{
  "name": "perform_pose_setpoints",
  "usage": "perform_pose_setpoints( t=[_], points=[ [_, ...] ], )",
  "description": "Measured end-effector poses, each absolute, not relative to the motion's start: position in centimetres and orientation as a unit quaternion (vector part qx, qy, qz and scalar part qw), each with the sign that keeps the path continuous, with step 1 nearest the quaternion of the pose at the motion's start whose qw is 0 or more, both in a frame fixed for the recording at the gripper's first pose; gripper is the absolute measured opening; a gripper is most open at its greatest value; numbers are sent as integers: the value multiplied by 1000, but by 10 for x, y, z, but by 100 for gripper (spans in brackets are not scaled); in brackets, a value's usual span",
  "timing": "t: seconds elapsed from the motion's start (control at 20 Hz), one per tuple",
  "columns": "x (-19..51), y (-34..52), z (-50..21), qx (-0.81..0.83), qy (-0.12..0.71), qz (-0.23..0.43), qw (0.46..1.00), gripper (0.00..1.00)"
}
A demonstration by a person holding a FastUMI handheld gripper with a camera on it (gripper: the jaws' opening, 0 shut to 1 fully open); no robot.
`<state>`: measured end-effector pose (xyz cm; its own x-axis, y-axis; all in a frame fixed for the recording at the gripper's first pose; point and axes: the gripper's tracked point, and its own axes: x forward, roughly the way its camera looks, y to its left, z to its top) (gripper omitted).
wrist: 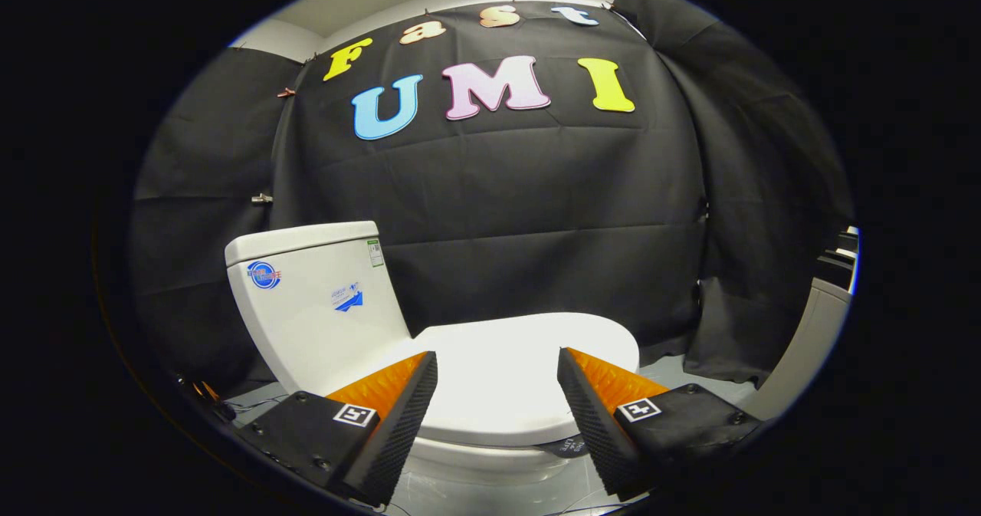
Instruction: Open the toilet lid.
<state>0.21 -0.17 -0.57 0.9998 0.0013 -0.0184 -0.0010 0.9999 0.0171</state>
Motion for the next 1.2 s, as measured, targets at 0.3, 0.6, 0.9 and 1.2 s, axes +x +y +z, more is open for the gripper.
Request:
perform_pose_setpoints(
  t=[0.3,0.6,0.9,1.2],
  points=[
    [3,-2,-5,8,8,0,1000,98],
    [8,0,-1,-8,17,6,1000,98],
    [8,-12,2,14,38,12,999,98],
    [4,-33,-6,25,57,6,998,98]
  ],
)
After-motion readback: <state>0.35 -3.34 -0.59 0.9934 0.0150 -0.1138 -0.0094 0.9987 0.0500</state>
